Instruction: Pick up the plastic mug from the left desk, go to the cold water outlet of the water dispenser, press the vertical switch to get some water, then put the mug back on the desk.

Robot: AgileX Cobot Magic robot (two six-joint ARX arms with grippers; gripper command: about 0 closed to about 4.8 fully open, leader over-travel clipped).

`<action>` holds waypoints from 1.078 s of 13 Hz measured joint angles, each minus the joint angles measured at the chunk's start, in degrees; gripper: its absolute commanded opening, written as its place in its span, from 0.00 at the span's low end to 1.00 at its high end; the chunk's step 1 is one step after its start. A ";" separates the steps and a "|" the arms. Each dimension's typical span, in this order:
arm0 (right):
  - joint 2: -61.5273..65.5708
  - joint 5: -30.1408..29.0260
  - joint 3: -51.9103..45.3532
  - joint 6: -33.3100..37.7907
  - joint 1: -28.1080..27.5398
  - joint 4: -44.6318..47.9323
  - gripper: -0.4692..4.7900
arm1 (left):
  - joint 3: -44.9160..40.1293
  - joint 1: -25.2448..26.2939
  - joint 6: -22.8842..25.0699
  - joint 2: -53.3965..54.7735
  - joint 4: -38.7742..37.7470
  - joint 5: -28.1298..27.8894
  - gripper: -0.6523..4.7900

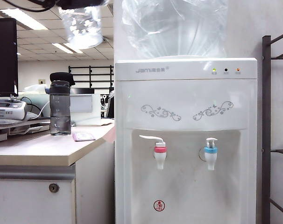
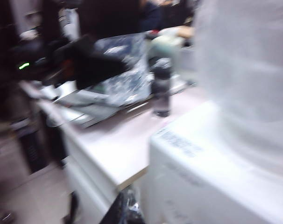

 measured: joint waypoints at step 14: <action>-6.56 17.53 0.00 0.26 -0.11 -2.21 0.08 | 0.00 -13.81 -4.72 -1.51 -0.59 19.78 0.11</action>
